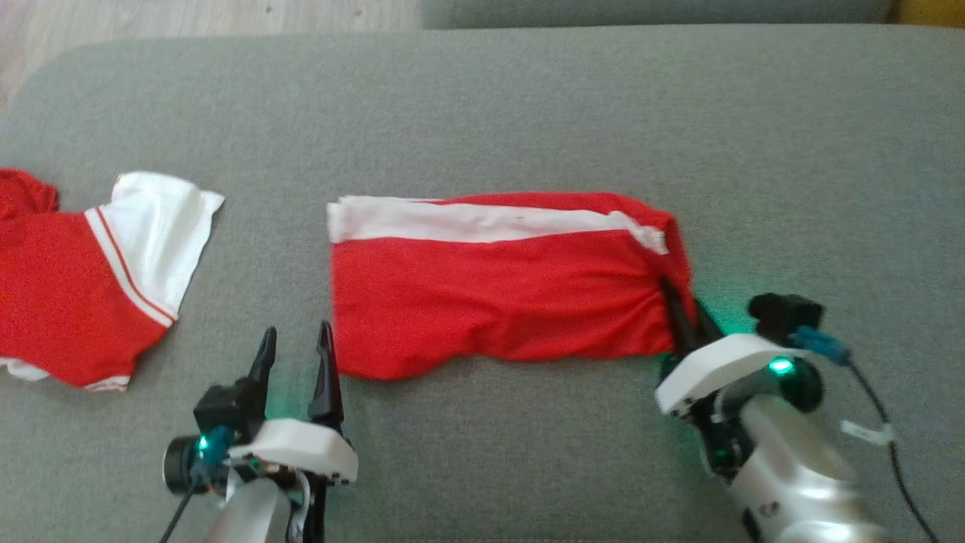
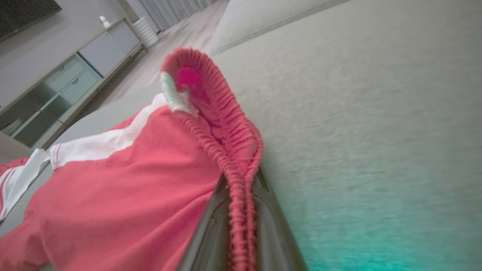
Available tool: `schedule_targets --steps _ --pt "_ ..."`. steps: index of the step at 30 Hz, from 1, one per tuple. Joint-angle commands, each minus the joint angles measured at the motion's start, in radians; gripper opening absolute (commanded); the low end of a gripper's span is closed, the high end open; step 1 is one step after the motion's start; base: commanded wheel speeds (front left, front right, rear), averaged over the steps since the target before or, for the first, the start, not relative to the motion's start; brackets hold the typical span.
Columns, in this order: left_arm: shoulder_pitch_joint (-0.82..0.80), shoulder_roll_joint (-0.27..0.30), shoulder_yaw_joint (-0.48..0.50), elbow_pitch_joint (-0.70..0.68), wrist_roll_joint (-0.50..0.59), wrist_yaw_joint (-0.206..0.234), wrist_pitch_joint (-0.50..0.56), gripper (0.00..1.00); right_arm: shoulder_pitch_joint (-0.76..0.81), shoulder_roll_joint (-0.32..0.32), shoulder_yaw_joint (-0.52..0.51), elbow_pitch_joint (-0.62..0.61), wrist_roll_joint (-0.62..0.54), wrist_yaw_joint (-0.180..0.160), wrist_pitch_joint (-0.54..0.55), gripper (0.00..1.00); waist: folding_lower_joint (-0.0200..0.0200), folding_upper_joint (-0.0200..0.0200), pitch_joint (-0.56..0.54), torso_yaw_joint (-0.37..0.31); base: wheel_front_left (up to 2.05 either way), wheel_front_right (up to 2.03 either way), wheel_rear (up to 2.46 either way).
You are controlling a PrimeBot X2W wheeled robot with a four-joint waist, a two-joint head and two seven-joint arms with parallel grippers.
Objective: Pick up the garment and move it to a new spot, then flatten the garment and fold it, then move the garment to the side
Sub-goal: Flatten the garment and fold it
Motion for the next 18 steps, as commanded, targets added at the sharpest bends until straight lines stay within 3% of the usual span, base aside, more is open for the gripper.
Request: schedule_targets --steps 1,9,13,18 --pt "0.003 0.009 0.025 -0.026 0.01 0.004 -0.005 1.0 -0.002 -0.005 -0.007 -0.017 0.0 0.004 -0.004 0.0 0.0 -0.0001 -0.02 -0.018 0.0 0.0 0.0" --pt "0.045 0.009 -0.008 -0.014 0.002 -0.006 -0.005 1.0 -0.02 -0.124 -0.123 -0.008 -0.029 0.004 -0.004 0.0 0.0 -0.0001 -0.059 -0.058 0.0 0.0 0.0" --pt "0.054 0.009 -0.039 -0.007 -0.009 -0.003 -0.005 1.0 -0.045 -0.11 -0.088 -0.055 0.003 0.004 0.019 0.0 0.0 -0.0001 -0.061 -0.064 0.0 0.0 0.0" --pt "0.059 0.009 -0.075 0.003 -0.024 0.002 -0.005 1.0 -0.038 -0.049 0.041 -0.22 0.117 0.004 0.123 0.0 0.0 -0.0001 -0.062 -0.048 0.0 0.0 0.0"
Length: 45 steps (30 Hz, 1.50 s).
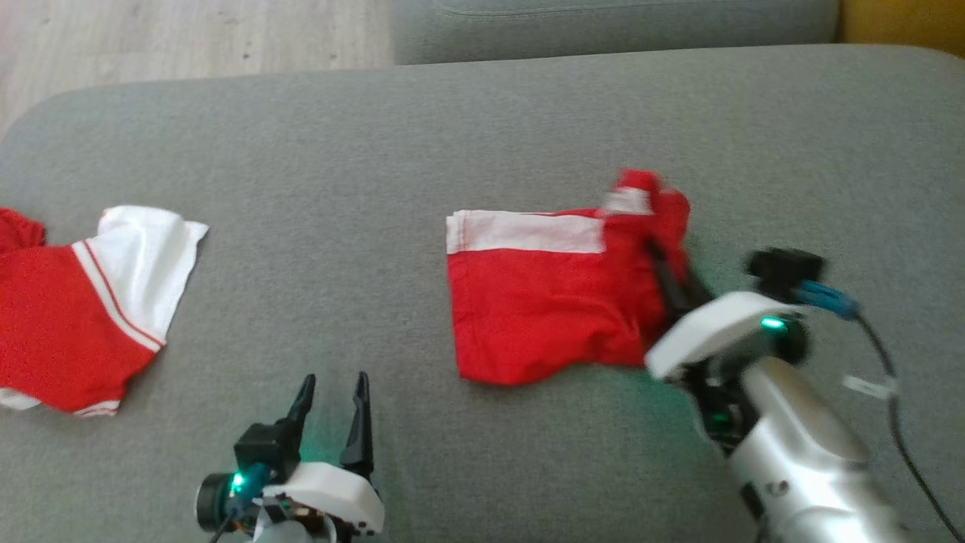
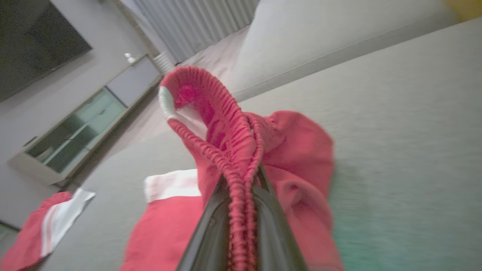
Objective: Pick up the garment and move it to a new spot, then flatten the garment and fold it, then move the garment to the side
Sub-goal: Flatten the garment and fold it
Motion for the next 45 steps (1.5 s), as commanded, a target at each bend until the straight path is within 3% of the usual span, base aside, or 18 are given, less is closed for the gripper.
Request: schedule_targets --steps 1,4,8,9,11,12,16,22,28,35,45 --pt "-0.015 0.008 0.016 -0.022 -0.007 0.004 -0.005 1.0 -0.033 0.01 0.039 -0.057 0.011 0.004 0.01 0.0 0.0001 -0.0001 -0.001 0.013 0.0 0.0 0.0" --pt "-0.02 0.008 -0.002 -0.016 -0.017 0.004 -0.005 1.0 -0.025 0.025 0.109 -0.124 0.031 0.004 0.053 0.0 0.0001 -0.0001 0.001 0.042 0.0 0.0 0.0" --pt "-0.032 0.008 -0.022 -0.011 -0.02 0.007 -0.005 1.0 -0.029 0.045 0.15 -0.108 -0.002 0.004 0.074 0.0 0.0001 -0.0001 0.007 0.094 0.0 0.0 0.0" --pt "-0.036 0.008 -0.026 -0.011 -0.022 0.007 -0.005 1.0 -0.032 0.05 0.154 -0.092 -0.014 0.004 0.073 0.11 0.0001 -0.0001 0.009 0.108 0.0 0.0 0.0" --pt "-0.041 0.008 -0.032 -0.01 -0.021 0.01 -0.005 1.0 -0.038 0.057 0.153 -0.061 -0.026 0.004 0.058 0.46 0.0001 -0.0001 0.011 0.13 0.0 0.0 0.0" --pt "-0.043 0.008 -0.033 -0.011 -0.021 0.011 -0.005 1.0 -0.042 0.059 0.163 -0.051 -0.034 0.004 0.051 1.0 0.0001 -0.0001 0.013 0.139 0.0 0.0 0.0" --pt "-0.048 0.008 -0.019 -0.017 -0.015 0.017 -0.005 1.0 -0.032 0.061 0.266 -0.092 0.045 0.004 0.006 1.0 0.0001 -0.0001 0.011 0.156 0.0 0.0 0.0" --pt "-0.039 0.008 0.024 -0.062 0.012 0.025 -0.005 1.0 -0.026 0.062 0.274 -0.07 0.026 0.004 -0.083 1.0 0.0001 -0.0001 -0.004 0.122 0.0 0.0 0.0" --pt "-0.006 0.008 0.09 -0.152 0.061 0.046 -0.005 1.0 0.001 0.057 0.097 -0.014 -0.124 0.004 -0.133 1.0 0.0001 -0.0001 -0.026 0.057 0.0 0.0 0.0" --pt "0.06 0.008 0.157 -0.23 0.134 0.044 -0.005 1.0 0.133 0.06 -0.174 -0.13 -0.377 0.004 -0.135 1.0 0.0001 -0.0001 -0.056 -0.002 0.0 0.0 0.0" --pt "0.17 0.008 0.187 -0.264 0.163 0.05 -0.005 1.0 0.3 0.062 -0.242 -0.187 -0.424 0.004 -0.135 1.0 0.0001 -0.0001 -0.096 -0.025 0.0 0.0 0.0"
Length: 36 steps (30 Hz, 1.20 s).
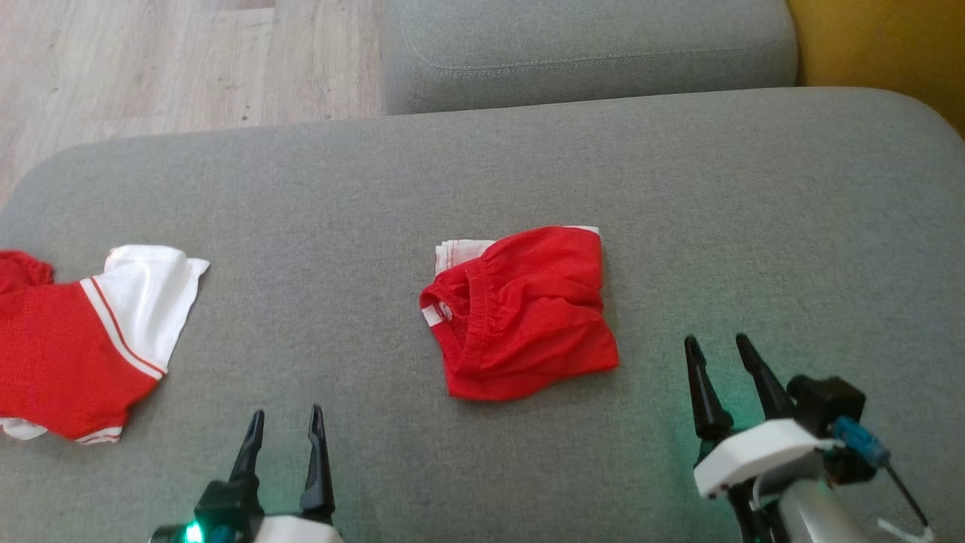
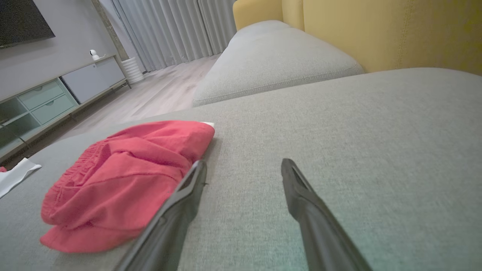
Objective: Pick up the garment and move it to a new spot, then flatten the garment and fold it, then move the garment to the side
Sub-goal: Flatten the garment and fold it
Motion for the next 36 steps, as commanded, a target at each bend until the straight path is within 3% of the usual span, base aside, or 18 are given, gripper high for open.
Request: schedule_targets --steps 1,18,29,30,31,33,34,35,36 --pt "-0.024 0.006 0.041 -0.037 0.001 0.008 -0.005 1.0 -0.016 0.008 0.019 -0.037 0.003 0.004 -0.014 1.0 0.0001 -0.0001 -0.002 0.0 0.0 0.0 0.0" --pt "-0.043 0.006 0.008 -0.035 -0.01 0.005 -0.005 1.0 -0.058 0.008 0.086 -0.019 0.025 0.004 -0.014 1.0 0.0001 -0.0001 0.017 0.029 0.0 0.0 0.0" --pt "-0.079 0.006 -0.034 -0.022 -0.013 -0.008 -0.005 1.0 -0.18 0.008 0.178 0.165 0.068 0.004 -0.014 1.0 0.0001 -0.0001 0.067 0.103 0.0 0.0 0.0" --pt "-0.081 0.006 -0.036 -0.021 -0.014 -0.007 -0.005 1.0 -0.187 0.008 0.181 0.18 0.07 0.004 -0.014 0.94 0.0001 -0.0001 0.071 0.108 0.0 0.0 0.0" --pt "-0.083 0.006 -0.038 -0.02 -0.015 -0.007 -0.005 1.0 -0.192 0.008 0.183 0.195 0.076 0.004 -0.014 0.8 0.0001 -0.0001 0.075 0.114 0.0 0.0 0.0" --pt "-0.085 0.006 -0.039 -0.02 -0.016 -0.007 -0.005 1.0 -0.198 0.008 0.194 0.221 0.089 0.004 -0.014 0.28 0.0001 -0.0001 0.078 0.122 0.0 0.0 0.0" --pt "-0.086 0.006 -0.038 -0.02 -0.016 -0.007 -0.005 1.0 -0.199 0.008 0.2 0.229 0.1 0.004 -0.014 0.12 0.0001 -0.0001 0.08 0.124 0.0 0.0 0.0" --pt "-0.086 0.006 -0.036 -0.02 -0.016 -0.007 -0.005 1.0 -0.2 0.008 0.206 0.235 0.107 0.004 -0.014 0.0 0.0001 -0.0001 0.081 0.125 0.0 0.0 0.0" --pt "-0.087 0.006 -0.033 -0.019 -0.016 -0.007 -0.005 1.0 -0.199 0.008 0.212 0.238 0.113 0.004 -0.014 0.0 0.0001 -0.0001 0.081 0.125 0.0 0.0 0.0"
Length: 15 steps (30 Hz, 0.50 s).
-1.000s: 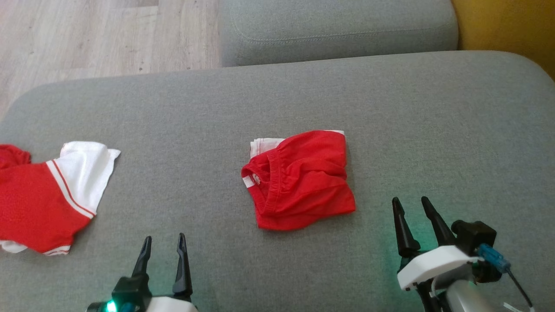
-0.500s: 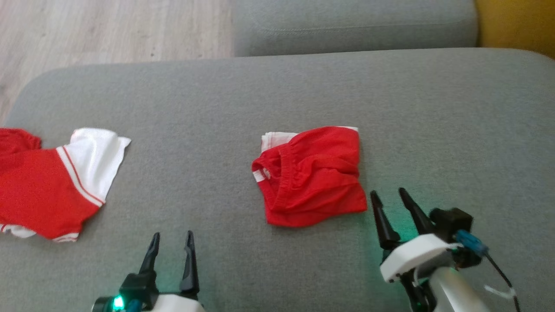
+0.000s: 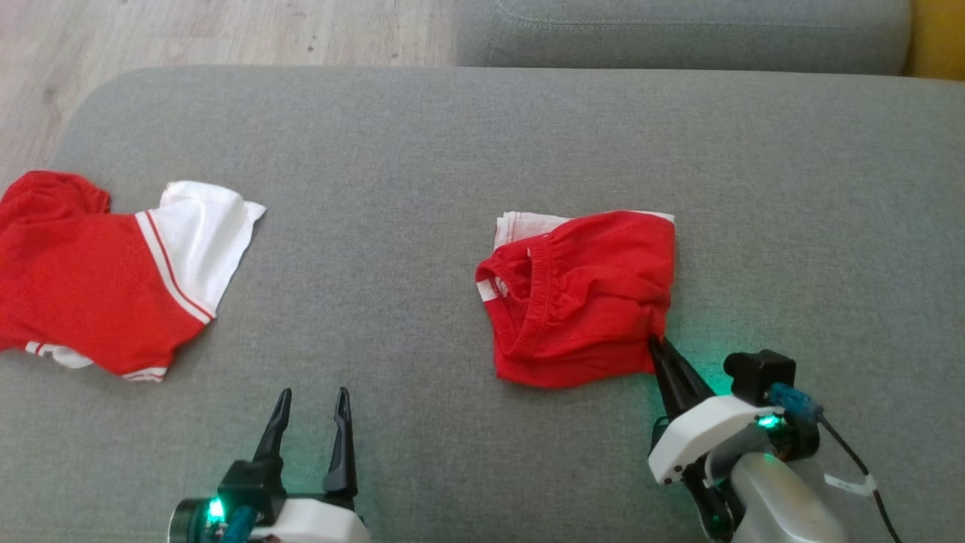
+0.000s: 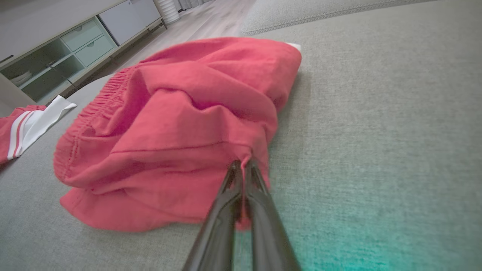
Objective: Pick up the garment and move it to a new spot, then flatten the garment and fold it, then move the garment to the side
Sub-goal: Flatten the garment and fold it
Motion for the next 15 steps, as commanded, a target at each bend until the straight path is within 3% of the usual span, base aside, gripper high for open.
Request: schedule_targets --steps 1,15 --pt "-0.046 0.005 0.035 -0.024 -0.005 0.002 -0.005 1.0 -0.029 0.002 0.03 -0.019 0.009 0.004 -0.014 0.0 -0.0001 0.0 0.001 -0.002 0.0 0.0 0.0" --pt "-0.023 0.005 0.044 -0.028 -0.024 0.004 -0.005 1.0 0.095 0.002 0.102 -0.165 0.074 0.004 -0.014 0.0 -0.0001 0.0 -0.04 -0.085 0.0 0.0 0.0"
